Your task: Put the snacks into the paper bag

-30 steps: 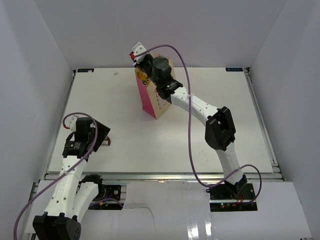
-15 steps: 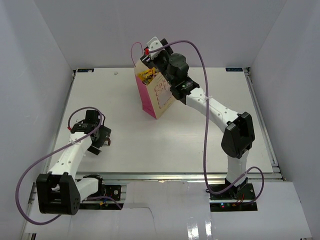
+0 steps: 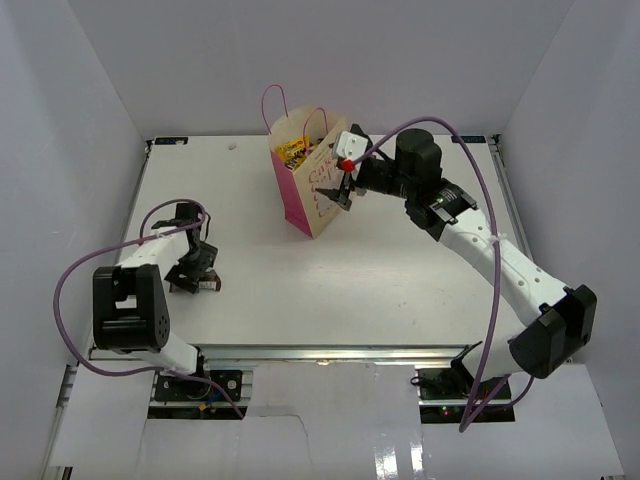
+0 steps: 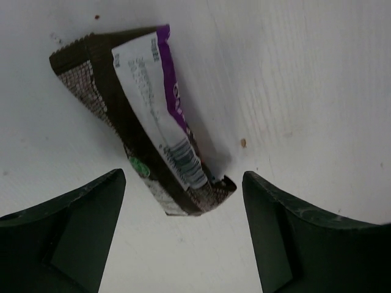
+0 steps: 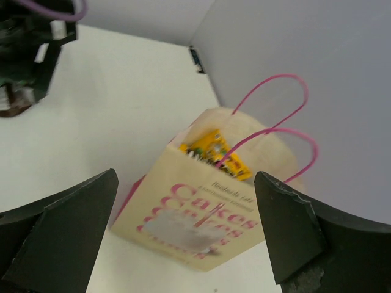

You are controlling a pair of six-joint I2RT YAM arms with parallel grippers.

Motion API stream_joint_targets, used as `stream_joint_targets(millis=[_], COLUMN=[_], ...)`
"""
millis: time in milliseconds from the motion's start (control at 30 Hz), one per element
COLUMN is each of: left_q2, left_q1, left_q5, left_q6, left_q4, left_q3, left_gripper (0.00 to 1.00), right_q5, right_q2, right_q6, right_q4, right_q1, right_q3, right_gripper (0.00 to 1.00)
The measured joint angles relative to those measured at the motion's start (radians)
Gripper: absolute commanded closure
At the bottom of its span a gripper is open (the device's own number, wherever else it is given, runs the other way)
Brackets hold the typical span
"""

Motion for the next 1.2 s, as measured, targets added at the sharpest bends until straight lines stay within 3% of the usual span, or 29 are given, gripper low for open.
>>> stream_joint_targets(millis=[100, 133, 233, 400, 600, 800, 1000, 1200], left_q2=[0.066, 0.082, 0.091, 0.064, -0.08, -0.175, 0.019, 0.251], left_q1=[0.047, 0.06, 0.092, 0.097, 0.097, 0.086, -0.048, -0.23], left_q5=[0.015, 0.022, 0.052, 0.102, 0.241, 0.523, 0.748, 0.838], left_q6=[0.017, 0.022, 0.05, 0.118, 0.315, 0.549, 0.783, 1.033], left_q4=[0.04, 0.048, 0.067, 0.085, 0.16, 0.463, 0.709, 0.79], left_q3=[0.006, 0.006, 0.01, 0.01, 0.035, 0.177, 0.567, 0.865], left_gripper=[0.3, 0.44, 0.66, 0.9, 0.95, 0.97, 0.93, 0.87], right_q5=[-0.061, -0.08, -0.115, -0.156, -0.212, -0.249, -0.257, -0.264], right_q2=[-0.04, -0.053, -0.08, -0.123, -0.164, -0.168, -0.187, -0.253], right_q6=[-0.011, -0.012, -0.002, 0.036, 0.1, 0.147, 0.171, 0.193], right_q4=[-0.058, -0.074, -0.111, -0.133, -0.132, -0.134, -0.138, -0.141], right_q1=[-0.019, -0.031, -0.076, -0.157, -0.226, -0.259, -0.322, -0.401], right_q3=[-0.079, -0.112, -0.176, -0.214, -0.226, -0.255, -0.29, -0.35], right_gripper=[0.02, 0.02, 0.02, 0.03, 0.03, 0.03, 0.03, 0.03])
